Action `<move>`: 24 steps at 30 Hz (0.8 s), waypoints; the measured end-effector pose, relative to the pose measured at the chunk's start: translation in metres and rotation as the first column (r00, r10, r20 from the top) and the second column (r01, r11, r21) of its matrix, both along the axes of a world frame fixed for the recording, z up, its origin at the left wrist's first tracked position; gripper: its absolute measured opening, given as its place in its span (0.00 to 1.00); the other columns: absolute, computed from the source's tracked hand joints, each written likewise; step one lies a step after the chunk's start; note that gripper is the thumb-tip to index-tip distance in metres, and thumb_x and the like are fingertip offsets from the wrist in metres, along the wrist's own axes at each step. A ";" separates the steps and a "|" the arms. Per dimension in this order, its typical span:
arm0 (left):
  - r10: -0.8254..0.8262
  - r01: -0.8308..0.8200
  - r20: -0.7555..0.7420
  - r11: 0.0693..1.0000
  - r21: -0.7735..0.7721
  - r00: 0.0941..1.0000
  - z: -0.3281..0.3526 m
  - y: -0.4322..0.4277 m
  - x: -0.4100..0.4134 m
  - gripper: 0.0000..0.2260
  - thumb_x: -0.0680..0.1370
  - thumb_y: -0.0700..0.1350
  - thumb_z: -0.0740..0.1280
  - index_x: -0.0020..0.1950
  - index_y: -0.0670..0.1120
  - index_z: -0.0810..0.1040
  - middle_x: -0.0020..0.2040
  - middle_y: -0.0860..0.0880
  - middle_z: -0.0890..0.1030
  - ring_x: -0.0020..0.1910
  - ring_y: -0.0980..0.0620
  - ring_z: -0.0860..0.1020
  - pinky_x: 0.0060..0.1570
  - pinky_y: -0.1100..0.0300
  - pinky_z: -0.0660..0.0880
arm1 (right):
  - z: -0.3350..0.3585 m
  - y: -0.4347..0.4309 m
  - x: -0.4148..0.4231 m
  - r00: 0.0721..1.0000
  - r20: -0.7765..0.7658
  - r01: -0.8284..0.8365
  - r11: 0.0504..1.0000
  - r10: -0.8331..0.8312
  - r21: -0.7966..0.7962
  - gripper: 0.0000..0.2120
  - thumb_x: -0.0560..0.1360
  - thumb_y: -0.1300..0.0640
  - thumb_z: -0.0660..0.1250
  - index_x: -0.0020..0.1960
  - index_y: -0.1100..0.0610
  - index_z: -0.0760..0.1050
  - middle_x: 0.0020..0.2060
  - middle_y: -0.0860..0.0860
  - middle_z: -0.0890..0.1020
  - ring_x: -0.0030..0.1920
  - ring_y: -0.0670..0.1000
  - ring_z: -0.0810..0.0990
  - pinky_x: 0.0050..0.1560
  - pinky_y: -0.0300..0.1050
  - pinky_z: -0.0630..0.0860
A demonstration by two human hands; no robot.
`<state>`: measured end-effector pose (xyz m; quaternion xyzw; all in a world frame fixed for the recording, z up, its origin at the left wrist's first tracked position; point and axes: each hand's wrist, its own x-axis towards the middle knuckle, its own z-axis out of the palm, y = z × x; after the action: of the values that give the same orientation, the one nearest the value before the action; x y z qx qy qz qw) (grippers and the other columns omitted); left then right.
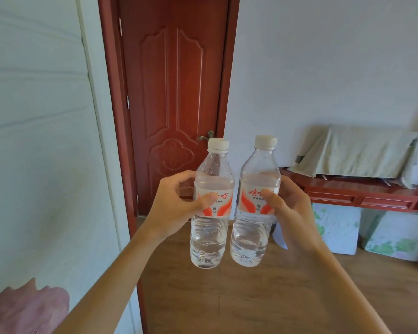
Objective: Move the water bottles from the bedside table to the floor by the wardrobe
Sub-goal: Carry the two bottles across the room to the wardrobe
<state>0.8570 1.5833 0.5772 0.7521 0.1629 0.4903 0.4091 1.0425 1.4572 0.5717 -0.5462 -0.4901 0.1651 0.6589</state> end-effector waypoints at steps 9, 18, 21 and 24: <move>-0.005 0.005 -0.004 1.000 0.021 1.000 0.002 0.080 0.025 0.14 0.66 0.51 0.74 0.50 0.54 0.80 0.46 0.64 0.84 0.48 0.61 0.83 0.42 0.69 0.78 | 0.003 0.073 0.027 1.000 -0.021 -0.014 1.000 0.014 0.011 0.16 0.73 0.49 0.72 0.59 0.51 0.79 0.52 0.49 0.86 0.54 0.53 0.85 0.49 0.44 0.82; 0.005 -0.005 0.038 1.000 -0.003 0.999 0.001 0.149 0.055 0.15 0.66 0.51 0.73 0.51 0.53 0.79 0.45 0.65 0.84 0.48 0.62 0.83 0.43 0.71 0.77 | -0.004 0.145 0.062 0.998 -0.045 -0.042 0.999 0.042 0.007 0.23 0.68 0.44 0.70 0.59 0.54 0.79 0.52 0.53 0.86 0.54 0.55 0.85 0.55 0.56 0.81; 0.027 -0.027 0.038 0.999 -0.020 0.999 -0.001 0.173 0.073 0.15 0.66 0.52 0.72 0.51 0.55 0.78 0.44 0.68 0.83 0.48 0.64 0.82 0.42 0.72 0.76 | -0.008 0.172 0.080 0.996 -0.056 -0.065 0.998 0.066 0.015 0.19 0.68 0.44 0.70 0.56 0.49 0.81 0.52 0.52 0.86 0.54 0.55 0.85 0.55 0.54 0.82; 0.046 -0.045 0.038 0.998 -0.035 0.998 -0.002 0.202 0.097 0.14 0.66 0.52 0.72 0.50 0.55 0.78 0.43 0.69 0.82 0.47 0.66 0.82 0.41 0.73 0.76 | -0.011 0.202 0.104 0.994 -0.061 -0.088 0.996 0.089 0.010 0.14 0.68 0.44 0.70 0.53 0.45 0.82 0.51 0.51 0.86 0.54 0.55 0.85 0.55 0.55 0.82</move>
<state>0.9536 1.7851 0.5747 0.7315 0.1804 0.5113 0.4134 1.1469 1.6593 0.5605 -0.5164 -0.4941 0.2090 0.6675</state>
